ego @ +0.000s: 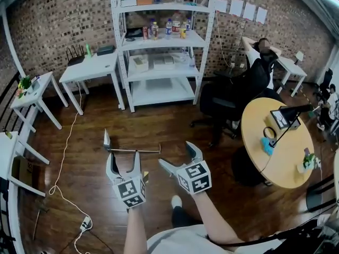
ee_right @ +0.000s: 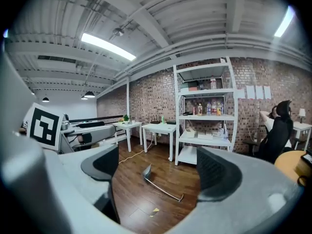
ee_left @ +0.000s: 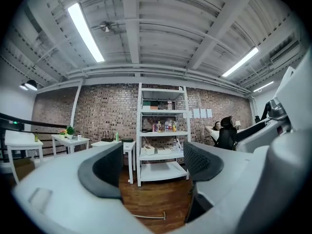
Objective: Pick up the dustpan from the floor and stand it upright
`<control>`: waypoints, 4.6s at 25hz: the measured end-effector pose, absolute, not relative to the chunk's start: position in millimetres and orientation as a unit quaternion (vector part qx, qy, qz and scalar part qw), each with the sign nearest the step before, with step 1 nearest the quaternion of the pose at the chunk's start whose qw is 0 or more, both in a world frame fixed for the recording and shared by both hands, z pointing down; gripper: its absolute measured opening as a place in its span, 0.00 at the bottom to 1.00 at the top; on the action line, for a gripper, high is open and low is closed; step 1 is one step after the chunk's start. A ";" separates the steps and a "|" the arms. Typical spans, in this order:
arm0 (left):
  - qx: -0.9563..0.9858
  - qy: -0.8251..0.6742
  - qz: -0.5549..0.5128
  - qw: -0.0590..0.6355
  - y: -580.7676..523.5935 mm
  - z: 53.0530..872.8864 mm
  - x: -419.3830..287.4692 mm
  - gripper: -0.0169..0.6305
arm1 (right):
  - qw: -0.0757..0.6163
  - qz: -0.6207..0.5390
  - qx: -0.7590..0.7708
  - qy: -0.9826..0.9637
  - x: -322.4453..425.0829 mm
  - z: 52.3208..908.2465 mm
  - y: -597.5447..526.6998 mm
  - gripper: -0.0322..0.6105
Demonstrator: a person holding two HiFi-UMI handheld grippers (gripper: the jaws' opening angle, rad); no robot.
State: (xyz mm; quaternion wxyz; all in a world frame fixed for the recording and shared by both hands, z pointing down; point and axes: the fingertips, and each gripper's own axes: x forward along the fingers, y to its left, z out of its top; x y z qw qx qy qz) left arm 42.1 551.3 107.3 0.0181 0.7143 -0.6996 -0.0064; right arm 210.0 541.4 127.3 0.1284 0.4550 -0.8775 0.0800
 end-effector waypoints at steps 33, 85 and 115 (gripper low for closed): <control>0.781 -0.599 0.081 0.155 94.4 330.0 -66.8 0.61 | 0.266 0.239 0.425 -0.832 93.0 370.3 89.2 0.66; 0.722 -0.460 0.256 0.448 -7.1 906.4 6.9 0.60 | 0.704 0.060 0.017 -0.707 184.4 996.9 36.7 0.18; 0.616 -0.690 0.085 0.369 162.5 501.4 -278.6 0.60 | 0.605 -0.102 0.109 -0.782 -165.5 564.6 55.2 0.36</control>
